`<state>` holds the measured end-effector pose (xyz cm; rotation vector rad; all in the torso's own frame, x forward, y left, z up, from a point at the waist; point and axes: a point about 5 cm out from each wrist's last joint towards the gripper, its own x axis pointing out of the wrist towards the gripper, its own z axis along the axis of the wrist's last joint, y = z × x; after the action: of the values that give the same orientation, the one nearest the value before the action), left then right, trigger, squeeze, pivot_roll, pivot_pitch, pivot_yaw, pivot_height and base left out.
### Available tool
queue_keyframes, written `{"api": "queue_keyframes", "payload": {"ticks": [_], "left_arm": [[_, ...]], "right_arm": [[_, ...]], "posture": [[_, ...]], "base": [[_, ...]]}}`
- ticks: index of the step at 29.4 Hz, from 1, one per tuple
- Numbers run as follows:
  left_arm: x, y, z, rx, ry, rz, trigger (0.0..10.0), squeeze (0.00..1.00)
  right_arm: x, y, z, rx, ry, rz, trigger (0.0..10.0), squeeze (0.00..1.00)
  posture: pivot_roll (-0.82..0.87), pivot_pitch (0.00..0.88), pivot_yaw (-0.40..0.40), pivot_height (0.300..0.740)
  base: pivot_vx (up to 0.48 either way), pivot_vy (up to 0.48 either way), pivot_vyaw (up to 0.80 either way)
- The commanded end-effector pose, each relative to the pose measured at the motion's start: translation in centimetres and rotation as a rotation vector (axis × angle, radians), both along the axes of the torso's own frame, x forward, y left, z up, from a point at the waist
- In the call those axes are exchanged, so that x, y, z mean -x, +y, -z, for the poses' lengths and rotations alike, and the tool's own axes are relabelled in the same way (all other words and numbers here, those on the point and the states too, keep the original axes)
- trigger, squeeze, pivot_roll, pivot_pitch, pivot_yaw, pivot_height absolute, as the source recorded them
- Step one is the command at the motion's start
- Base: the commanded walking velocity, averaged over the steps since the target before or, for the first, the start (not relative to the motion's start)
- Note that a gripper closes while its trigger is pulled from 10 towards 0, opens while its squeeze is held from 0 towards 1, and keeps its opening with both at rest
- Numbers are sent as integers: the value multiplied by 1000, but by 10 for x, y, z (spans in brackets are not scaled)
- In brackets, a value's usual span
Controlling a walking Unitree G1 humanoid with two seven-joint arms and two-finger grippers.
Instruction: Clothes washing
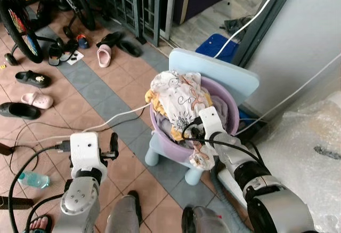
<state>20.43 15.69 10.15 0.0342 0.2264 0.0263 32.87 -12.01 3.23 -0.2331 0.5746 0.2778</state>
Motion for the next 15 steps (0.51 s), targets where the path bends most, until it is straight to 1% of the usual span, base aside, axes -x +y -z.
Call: {"api": "queue_keyframes", "payload": {"ticks": [1,5,8,10,15], "left_arm": [[2,-3,-1,-2,4,8,10000,0],[7,-3,1,8,17,-24,10000,0],[9,-1,0,9,11,-47,10000,0],[9,-1,-1,9,7,-48,10000,0],[7,-3,0,7,7,-54,10000,0]], "right_arm": [[4,-4,7,-15,39,20,0,0],[6,-1,10,-44,54,1,0,0],[5,12,6,-105,51,-45,0,0],[4,18,4,-128,50,-65,0,0],[1,26,0,-148,44,-104,0,0]], "posture": [[108,253,-82,740],[114,257,-99,740],[122,255,-115,740],[123,253,-124,740],[121,240,-138,740]], "base": [[0,0,0],[0,0,0],[0,0,0],[0,0,0],[0,0,0]]}}
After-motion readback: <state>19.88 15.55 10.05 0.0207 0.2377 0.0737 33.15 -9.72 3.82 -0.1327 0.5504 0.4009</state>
